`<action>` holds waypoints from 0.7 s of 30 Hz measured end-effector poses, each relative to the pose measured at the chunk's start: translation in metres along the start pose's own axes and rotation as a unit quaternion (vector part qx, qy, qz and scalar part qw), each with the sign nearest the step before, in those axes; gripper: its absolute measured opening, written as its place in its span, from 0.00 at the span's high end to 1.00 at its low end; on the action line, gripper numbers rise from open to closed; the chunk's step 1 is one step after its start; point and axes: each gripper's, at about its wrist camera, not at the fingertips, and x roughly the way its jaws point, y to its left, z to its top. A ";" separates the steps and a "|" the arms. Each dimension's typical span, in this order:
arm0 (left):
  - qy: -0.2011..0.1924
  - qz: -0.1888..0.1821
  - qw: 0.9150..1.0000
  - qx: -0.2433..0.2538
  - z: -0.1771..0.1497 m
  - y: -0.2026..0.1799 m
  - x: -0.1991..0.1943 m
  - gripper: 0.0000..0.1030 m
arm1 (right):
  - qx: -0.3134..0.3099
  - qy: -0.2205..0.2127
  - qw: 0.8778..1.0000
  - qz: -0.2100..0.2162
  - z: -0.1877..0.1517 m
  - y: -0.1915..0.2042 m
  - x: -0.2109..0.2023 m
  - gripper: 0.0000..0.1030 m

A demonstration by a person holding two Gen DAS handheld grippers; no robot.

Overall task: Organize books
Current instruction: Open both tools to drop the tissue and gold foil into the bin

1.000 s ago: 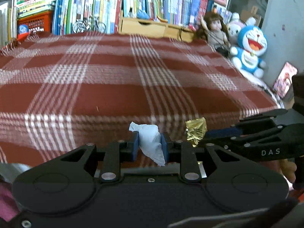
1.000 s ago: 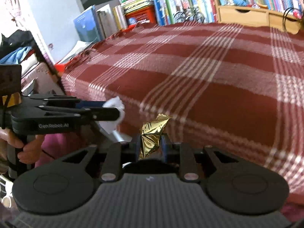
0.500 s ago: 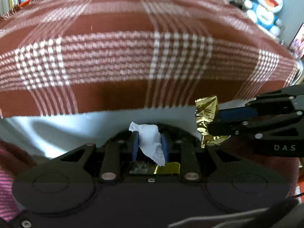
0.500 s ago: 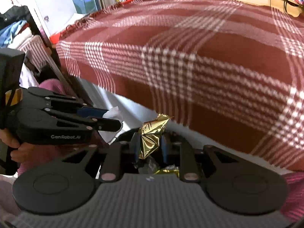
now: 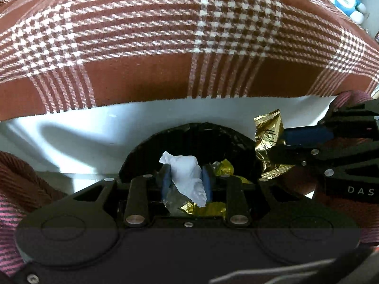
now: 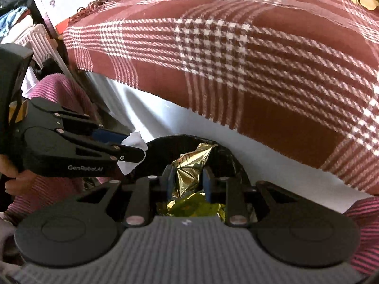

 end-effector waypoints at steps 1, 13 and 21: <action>0.000 0.002 1.000 0.001 -0.001 -0.001 0.001 0.69 | 0.000 0.000 1.000 -0.001 0.000 0.000 0.000 0.66; 0.023 0.018 1.000 -0.005 0.002 -0.002 0.008 0.36 | -0.008 0.003 1.000 -0.005 0.002 0.003 0.003 0.39; 0.033 0.020 0.999 -0.013 0.002 0.000 0.014 0.31 | -0.009 0.004 1.000 -0.010 0.003 0.003 0.004 0.36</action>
